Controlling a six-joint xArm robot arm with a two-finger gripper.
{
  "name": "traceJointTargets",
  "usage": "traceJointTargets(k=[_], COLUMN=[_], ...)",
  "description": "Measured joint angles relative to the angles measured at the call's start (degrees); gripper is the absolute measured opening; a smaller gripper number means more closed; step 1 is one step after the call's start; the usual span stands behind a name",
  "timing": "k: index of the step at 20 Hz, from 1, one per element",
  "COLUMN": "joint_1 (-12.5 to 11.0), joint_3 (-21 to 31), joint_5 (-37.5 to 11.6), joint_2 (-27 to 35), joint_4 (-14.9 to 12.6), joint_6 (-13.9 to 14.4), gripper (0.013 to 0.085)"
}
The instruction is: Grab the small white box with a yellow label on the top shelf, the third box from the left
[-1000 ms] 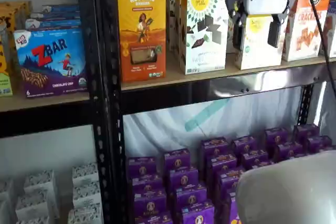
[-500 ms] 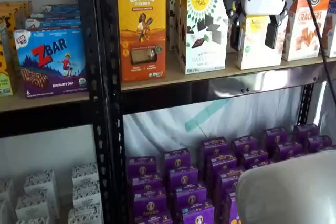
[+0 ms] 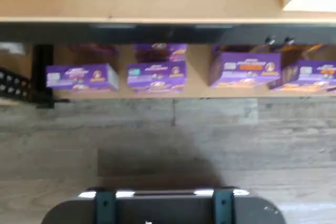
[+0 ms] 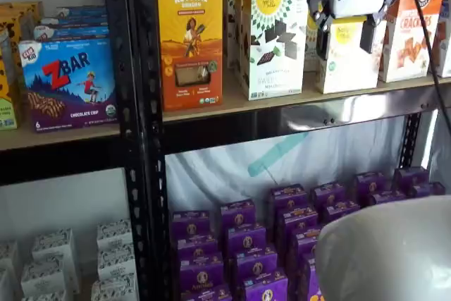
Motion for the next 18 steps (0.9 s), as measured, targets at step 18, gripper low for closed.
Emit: traceJointTargets(k=[18], joint_1=[-13.5], joint_3=[-5.9], joint_5=[-12.7], joint_2=[14.0], joint_4=[1.1], joint_6=[-12.9], gripper=[0.0850])
